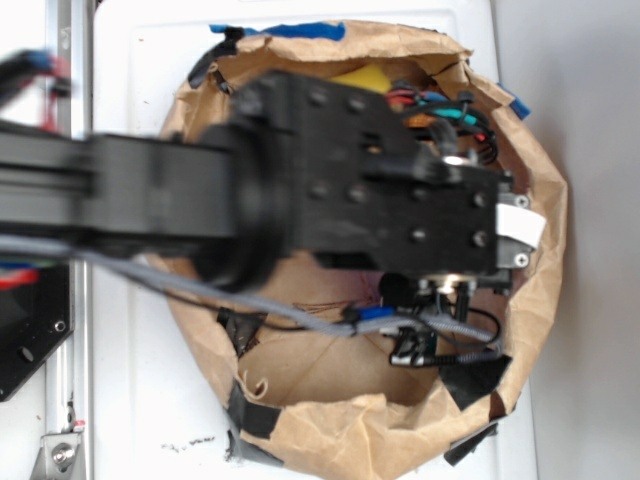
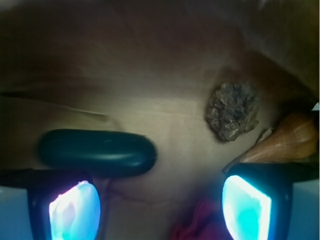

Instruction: Grab the rock.

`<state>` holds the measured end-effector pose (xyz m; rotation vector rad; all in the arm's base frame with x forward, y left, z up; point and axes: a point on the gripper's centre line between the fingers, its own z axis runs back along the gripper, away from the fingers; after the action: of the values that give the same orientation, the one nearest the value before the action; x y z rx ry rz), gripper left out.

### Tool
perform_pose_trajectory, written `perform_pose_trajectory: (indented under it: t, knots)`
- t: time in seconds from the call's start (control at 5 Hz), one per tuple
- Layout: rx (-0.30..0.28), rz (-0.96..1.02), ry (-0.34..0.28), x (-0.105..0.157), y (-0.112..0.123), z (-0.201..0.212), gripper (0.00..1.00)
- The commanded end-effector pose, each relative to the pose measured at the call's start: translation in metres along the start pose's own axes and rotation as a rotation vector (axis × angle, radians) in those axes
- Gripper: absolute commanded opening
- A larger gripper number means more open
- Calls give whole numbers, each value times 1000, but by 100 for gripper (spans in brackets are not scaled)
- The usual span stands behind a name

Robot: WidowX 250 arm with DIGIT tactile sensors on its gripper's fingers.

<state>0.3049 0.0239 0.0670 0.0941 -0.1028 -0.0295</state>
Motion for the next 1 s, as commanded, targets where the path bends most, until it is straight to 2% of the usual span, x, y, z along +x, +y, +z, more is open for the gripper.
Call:
perform_pose_trajectory:
  t: [0.0, 0.6, 0.8]
  knots:
    - [19, -16, -84, 15, -2, 16, 100]
    - [19, -16, -84, 15, -2, 16, 100]
    - [-33, 59, -50, 16, 6, 13, 100]
